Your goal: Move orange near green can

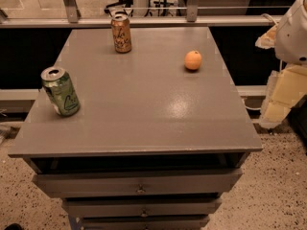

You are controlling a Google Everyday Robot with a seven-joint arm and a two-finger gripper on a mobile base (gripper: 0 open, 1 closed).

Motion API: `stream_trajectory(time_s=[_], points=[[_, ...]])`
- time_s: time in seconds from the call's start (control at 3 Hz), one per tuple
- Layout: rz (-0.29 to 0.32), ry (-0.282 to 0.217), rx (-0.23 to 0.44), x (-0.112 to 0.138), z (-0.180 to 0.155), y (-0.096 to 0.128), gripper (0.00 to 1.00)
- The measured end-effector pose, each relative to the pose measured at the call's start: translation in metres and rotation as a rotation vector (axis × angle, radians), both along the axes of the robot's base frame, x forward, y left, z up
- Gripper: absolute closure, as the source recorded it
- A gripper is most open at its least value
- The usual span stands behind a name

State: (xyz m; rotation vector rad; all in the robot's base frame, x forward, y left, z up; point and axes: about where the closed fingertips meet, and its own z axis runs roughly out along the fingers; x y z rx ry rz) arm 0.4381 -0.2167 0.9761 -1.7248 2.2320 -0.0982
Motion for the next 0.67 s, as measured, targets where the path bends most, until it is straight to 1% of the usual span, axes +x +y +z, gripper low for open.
stream_trajectory(time_s=[0.33,0.67], points=[[0.0,0.0,0.0,0.0,0.0,0.0,0.0],[0.005,-0.028,0.025,0.014,-0.008,0.006,0.0]])
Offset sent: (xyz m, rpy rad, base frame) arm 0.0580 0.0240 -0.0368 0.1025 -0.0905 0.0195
